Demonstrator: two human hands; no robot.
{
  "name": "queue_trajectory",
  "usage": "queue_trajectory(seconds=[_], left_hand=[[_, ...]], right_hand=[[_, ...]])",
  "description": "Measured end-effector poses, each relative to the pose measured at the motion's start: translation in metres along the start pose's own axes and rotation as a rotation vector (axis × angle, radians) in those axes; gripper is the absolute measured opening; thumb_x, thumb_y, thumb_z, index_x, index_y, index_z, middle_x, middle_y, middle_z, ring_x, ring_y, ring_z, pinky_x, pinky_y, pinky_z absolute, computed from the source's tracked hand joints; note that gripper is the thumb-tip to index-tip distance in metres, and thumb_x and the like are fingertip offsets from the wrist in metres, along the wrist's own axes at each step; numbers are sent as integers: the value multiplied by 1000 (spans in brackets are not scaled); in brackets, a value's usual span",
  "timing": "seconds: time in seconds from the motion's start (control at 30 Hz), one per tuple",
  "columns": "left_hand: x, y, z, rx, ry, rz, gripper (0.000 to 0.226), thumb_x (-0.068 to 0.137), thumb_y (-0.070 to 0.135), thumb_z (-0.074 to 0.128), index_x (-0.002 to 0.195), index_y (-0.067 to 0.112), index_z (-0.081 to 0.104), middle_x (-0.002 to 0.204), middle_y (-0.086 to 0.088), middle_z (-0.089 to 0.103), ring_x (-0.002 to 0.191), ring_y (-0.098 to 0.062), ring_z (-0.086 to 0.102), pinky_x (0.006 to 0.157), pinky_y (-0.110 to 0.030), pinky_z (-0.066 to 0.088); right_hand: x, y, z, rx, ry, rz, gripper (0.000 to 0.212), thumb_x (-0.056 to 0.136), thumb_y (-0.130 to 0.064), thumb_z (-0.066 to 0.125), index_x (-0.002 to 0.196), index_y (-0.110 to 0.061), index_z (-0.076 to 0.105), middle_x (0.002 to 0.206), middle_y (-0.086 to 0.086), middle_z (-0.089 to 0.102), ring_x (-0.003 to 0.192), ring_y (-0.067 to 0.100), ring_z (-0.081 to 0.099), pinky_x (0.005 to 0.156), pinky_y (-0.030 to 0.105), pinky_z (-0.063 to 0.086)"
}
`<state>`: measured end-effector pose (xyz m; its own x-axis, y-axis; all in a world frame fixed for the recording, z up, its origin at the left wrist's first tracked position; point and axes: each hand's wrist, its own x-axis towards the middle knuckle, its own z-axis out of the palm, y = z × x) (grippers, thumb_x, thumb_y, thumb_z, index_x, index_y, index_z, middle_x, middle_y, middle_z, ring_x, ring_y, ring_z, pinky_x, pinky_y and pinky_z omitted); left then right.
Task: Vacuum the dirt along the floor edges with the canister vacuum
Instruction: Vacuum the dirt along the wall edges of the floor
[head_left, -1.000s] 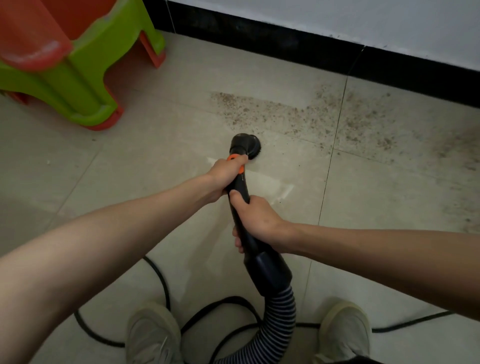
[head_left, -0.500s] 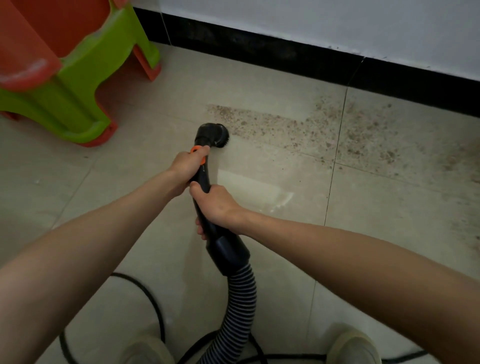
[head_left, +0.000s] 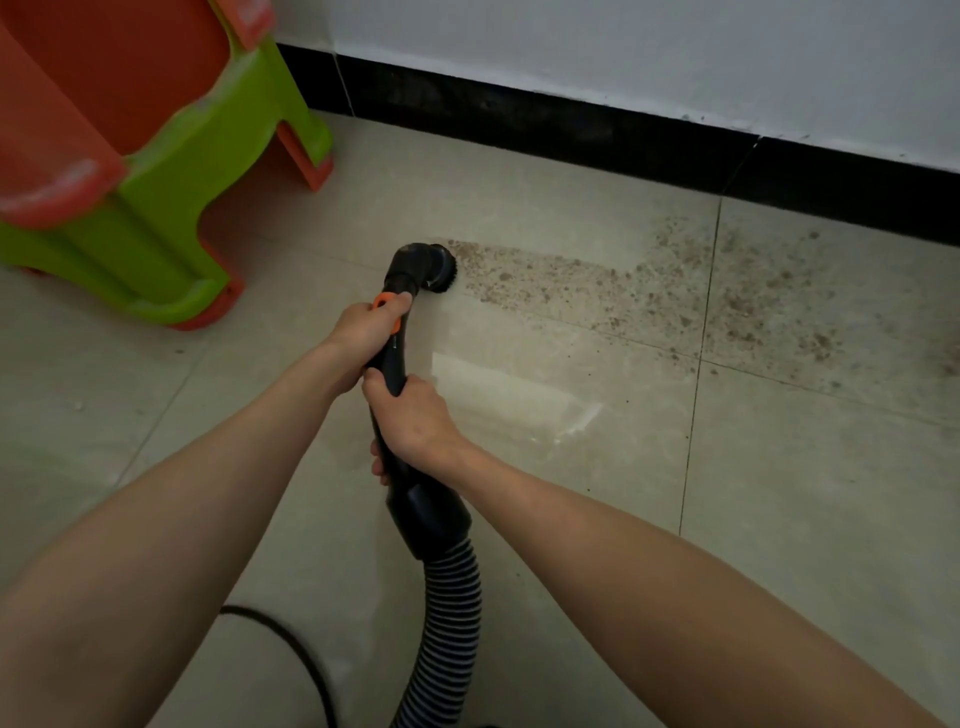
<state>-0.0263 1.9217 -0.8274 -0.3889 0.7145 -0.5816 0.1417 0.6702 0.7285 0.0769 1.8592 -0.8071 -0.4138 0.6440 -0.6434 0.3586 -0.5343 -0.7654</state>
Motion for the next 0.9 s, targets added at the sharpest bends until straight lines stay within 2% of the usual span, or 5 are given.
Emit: queue_trajectory(seconds=[0.2,0.37,0.6,0.73,0.9], left_hand=[[-12,-3,26,32,-118,37,34,94,43,51,82,11,53,79,-8,53,66,-20,52,61,-29,43],[-28,-1,61,40,-182,56,33,94,42,51,83,11,55,75,-6,53,65,-18,51,61,-29,41],[-38,4,80,37,-243,63,32,94,42,50,84,11,54,75,-5,52,65,-17,51,60,-28,41],[-28,-2,58,10,-176,51,34,94,43,50,83,12,55,78,-8,56,65,-18,52,59,-28,41],[-10,-17,11,-51,38,-5,35,92,43,52,84,9,57,81,-11,58,65,-22,54,64,-29,44]], right_hand=[[-19,17,-19,27,45,37,35,100,-45,38,96,-11,42,68,12,55,40,20,53,41,28,48],[-42,30,-41,65,96,46,32,101,-41,37,88,-13,42,65,11,54,40,21,53,42,30,48],[-48,39,-51,84,162,33,32,101,-39,36,102,-8,44,65,13,55,40,22,54,41,30,48],[-35,31,-34,33,140,18,34,101,-41,39,101,-7,44,66,12,56,36,19,53,39,27,46],[-8,16,0,-34,21,9,39,98,-43,42,101,-5,44,74,14,57,42,24,55,44,30,48]])
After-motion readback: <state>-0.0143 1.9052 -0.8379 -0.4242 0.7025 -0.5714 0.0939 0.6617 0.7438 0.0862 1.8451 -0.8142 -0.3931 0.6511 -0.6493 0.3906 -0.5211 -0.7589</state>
